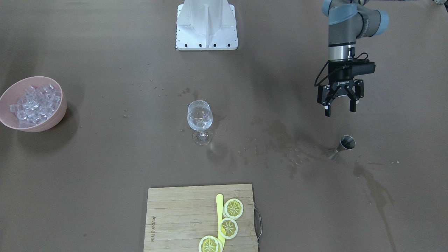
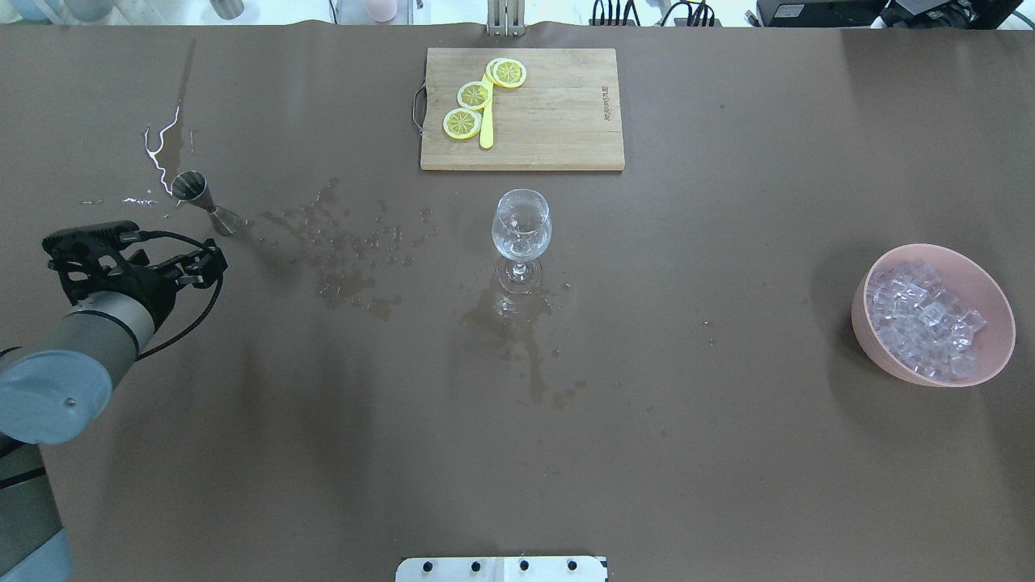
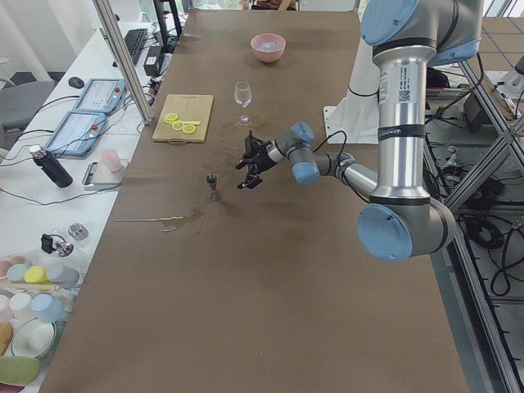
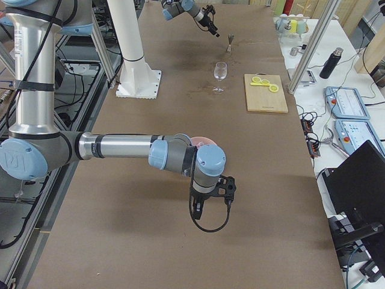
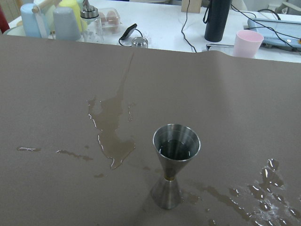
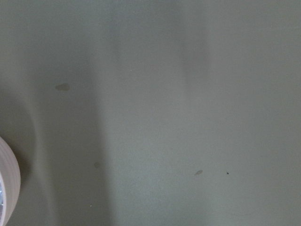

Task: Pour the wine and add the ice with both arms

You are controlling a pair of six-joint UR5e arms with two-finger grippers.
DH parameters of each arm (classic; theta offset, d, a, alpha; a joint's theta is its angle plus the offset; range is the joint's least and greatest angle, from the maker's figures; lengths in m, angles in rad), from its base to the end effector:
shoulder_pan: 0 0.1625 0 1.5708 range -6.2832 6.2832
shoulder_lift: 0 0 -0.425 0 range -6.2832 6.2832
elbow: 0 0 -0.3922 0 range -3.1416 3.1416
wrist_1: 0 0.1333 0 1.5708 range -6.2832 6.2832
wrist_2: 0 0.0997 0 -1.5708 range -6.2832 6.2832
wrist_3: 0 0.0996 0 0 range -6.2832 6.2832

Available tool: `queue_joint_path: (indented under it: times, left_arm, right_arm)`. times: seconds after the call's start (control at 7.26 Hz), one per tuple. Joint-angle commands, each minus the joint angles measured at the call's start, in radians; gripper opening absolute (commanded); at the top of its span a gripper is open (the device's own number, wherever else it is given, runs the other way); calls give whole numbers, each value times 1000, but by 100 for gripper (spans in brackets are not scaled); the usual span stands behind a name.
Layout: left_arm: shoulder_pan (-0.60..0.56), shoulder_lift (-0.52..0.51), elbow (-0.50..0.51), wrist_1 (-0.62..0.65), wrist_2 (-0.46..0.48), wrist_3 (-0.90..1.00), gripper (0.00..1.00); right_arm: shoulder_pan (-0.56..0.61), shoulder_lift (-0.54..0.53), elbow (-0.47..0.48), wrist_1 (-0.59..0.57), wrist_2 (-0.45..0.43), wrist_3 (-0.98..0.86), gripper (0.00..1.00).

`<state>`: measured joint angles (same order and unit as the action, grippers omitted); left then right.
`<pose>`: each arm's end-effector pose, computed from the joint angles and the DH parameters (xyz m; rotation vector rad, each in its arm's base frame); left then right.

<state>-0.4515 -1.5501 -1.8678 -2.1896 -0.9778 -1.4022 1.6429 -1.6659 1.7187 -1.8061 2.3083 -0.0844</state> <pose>0.3632 -0.3861 0.4543 0.7984 0.6644 -0.5224 0.0976 -0.4300 0.6555 -0.1161 -0.7467 0.0556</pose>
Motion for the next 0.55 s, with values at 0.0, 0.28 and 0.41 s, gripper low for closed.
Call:
queue_joint_path:
  times: [0.0,0.28,0.41]
  left_arm:
    - [22,-89,112,1,68,-35,97]
    - [22,-132,180,1,96,-43,97]
    - [22,-142,197,1,96,-43,97]
  right_arm:
    - [0,0,-1,1,-1,0,100]
    - [0,1,-1,1,-1,2,100]
    - [0,2,-1,1,-1,2,100]
